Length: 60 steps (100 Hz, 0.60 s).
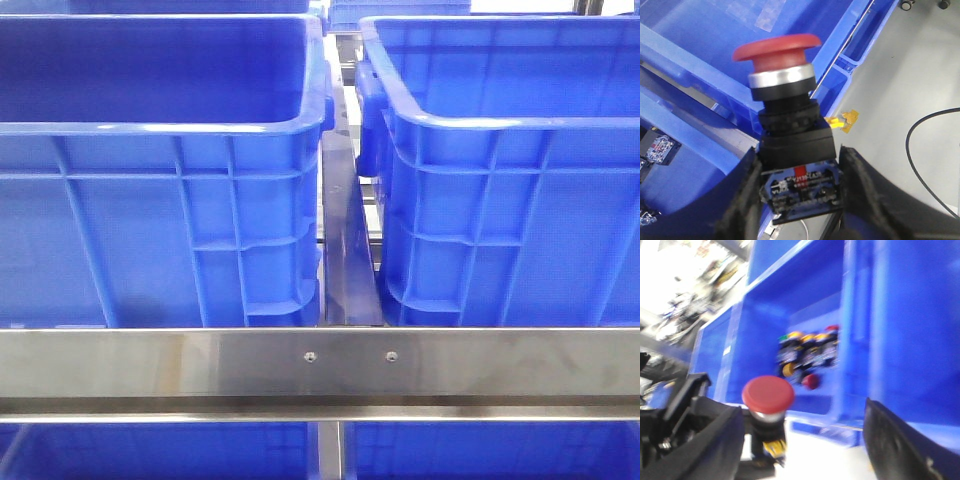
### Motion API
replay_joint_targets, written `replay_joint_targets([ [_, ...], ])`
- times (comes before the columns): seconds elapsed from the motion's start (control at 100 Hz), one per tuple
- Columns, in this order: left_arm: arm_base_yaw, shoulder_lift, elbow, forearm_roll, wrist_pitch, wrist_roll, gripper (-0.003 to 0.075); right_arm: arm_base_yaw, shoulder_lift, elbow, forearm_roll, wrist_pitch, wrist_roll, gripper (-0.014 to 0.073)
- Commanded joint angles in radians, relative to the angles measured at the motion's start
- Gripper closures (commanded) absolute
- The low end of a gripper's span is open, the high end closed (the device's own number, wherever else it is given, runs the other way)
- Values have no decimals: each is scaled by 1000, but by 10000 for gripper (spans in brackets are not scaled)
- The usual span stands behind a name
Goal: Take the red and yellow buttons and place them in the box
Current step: 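Close the right gripper on the red cap held by the left gripper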
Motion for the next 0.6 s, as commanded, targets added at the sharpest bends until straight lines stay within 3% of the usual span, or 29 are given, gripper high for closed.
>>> replay_joint_targets([
  [0.0, -7, -35, -29, -13, -55, 2, 739, 2, 56, -34, 184, 42, -115, 66],
  [0.21, -7, -35, -29, -13, -55, 2, 739, 11, 158, -35, 315, 124, -211, 66],
  [0.59, -7, -35, -29, -13, -55, 2, 739, 155, 215, -36, 390, 68, -281, 66],
])
